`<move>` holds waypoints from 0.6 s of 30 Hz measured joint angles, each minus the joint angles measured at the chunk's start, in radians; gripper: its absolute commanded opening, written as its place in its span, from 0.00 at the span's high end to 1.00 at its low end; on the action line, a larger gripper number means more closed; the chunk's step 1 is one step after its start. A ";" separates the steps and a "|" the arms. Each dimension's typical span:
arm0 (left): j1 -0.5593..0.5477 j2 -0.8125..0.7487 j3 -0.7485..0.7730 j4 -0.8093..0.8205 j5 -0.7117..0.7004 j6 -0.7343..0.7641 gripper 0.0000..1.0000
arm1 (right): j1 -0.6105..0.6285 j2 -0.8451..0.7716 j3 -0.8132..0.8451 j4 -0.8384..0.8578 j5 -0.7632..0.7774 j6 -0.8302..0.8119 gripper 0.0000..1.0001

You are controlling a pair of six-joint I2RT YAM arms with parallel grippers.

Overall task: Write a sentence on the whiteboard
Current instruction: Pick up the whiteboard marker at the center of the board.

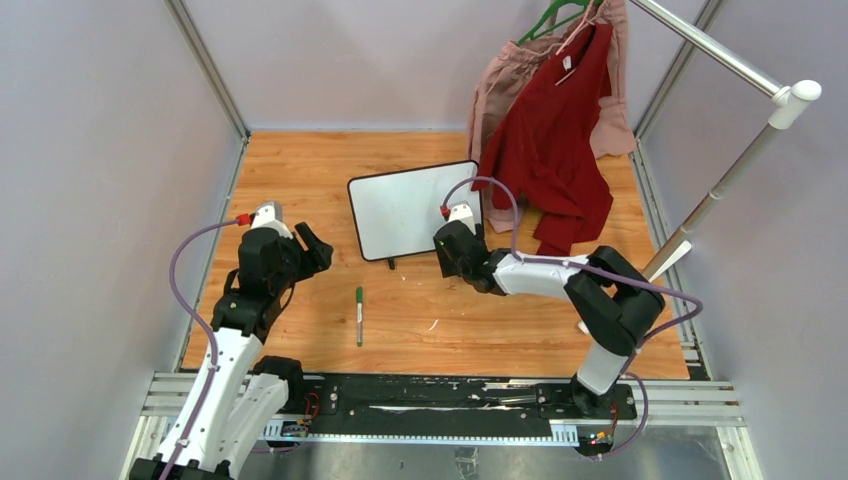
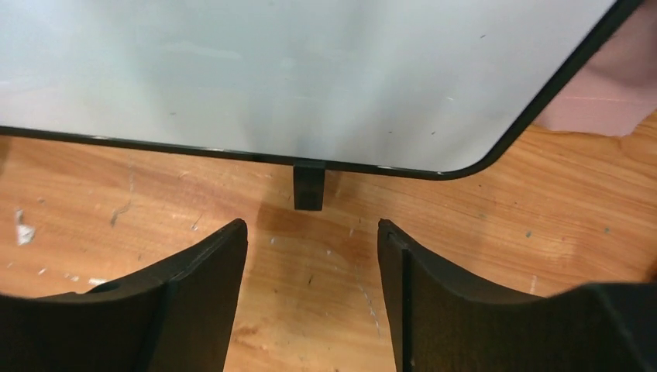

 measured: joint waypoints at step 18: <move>-0.008 -0.100 0.073 -0.115 -0.073 0.028 0.29 | 0.289 -0.205 0.056 -0.230 -0.034 0.176 0.37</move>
